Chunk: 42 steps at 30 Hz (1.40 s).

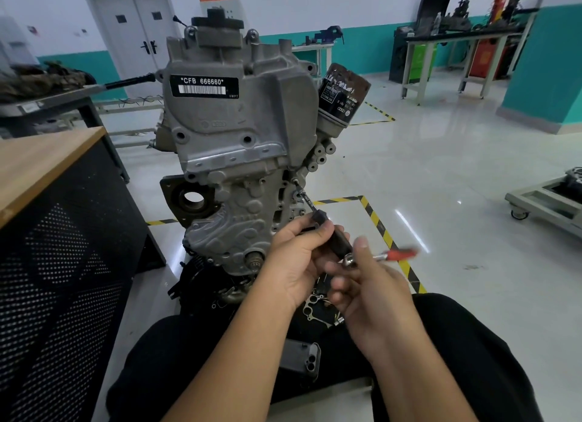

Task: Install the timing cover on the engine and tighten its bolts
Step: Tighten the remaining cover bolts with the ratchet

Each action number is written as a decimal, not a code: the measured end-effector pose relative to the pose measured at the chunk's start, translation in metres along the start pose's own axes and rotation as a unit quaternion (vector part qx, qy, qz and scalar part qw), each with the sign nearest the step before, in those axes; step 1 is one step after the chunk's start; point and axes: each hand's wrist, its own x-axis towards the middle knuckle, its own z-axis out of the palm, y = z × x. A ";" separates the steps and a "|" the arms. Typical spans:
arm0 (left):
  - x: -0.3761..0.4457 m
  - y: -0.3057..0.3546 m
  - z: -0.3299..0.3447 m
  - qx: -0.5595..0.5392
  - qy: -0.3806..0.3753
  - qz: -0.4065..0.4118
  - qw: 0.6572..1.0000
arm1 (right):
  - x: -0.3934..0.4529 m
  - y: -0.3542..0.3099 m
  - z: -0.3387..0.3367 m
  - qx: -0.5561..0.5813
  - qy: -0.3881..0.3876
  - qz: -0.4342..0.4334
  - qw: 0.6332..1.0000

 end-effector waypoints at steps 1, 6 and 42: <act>0.000 0.000 -0.001 -0.004 -0.003 -0.005 1.000 | 0.000 -0.003 -0.001 0.039 -0.003 0.043 0.998; 0.001 -0.004 0.002 0.021 0.030 -0.008 0.999 | 0.004 0.006 -0.007 -0.280 0.082 -0.172 0.941; -0.002 -0.007 0.007 0.019 0.033 -0.046 0.998 | 0.007 0.007 -0.007 -0.278 0.066 -0.175 0.942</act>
